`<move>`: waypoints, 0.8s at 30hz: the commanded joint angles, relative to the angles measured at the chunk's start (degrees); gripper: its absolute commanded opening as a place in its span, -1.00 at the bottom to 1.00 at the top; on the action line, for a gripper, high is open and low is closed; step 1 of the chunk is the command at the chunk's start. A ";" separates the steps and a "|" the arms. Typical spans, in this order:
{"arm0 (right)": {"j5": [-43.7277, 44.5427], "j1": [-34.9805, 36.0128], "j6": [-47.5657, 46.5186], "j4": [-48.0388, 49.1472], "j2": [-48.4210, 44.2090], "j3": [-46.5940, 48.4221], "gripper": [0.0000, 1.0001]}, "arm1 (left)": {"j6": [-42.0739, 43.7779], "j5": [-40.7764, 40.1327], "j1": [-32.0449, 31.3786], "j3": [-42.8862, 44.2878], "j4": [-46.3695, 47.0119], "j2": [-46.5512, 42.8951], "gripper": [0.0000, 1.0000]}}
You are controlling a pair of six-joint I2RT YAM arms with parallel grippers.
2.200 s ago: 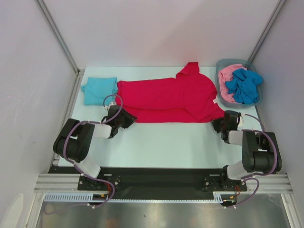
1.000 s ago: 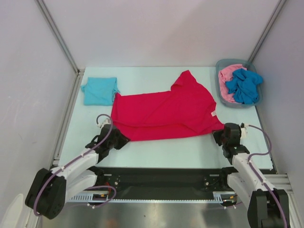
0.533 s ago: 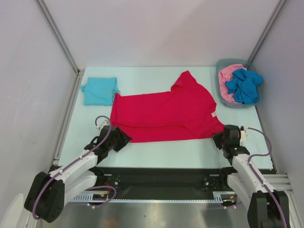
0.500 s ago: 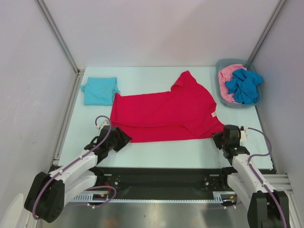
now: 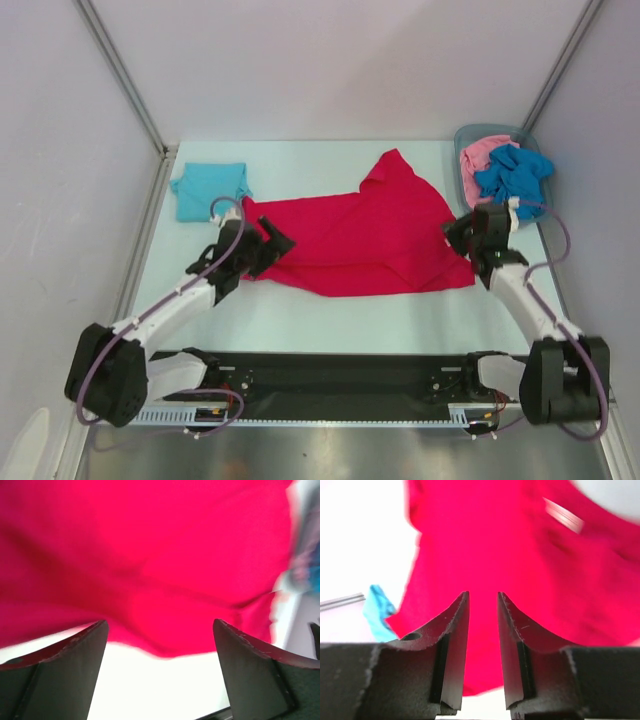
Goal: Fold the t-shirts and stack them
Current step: Fold the tshirt
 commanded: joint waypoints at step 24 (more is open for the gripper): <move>-29.43 3.50 -11.42 4.75 60.23 51.68 -0.29 | 11.53 13.16 9.04 43.00 6.25 43.85 0.99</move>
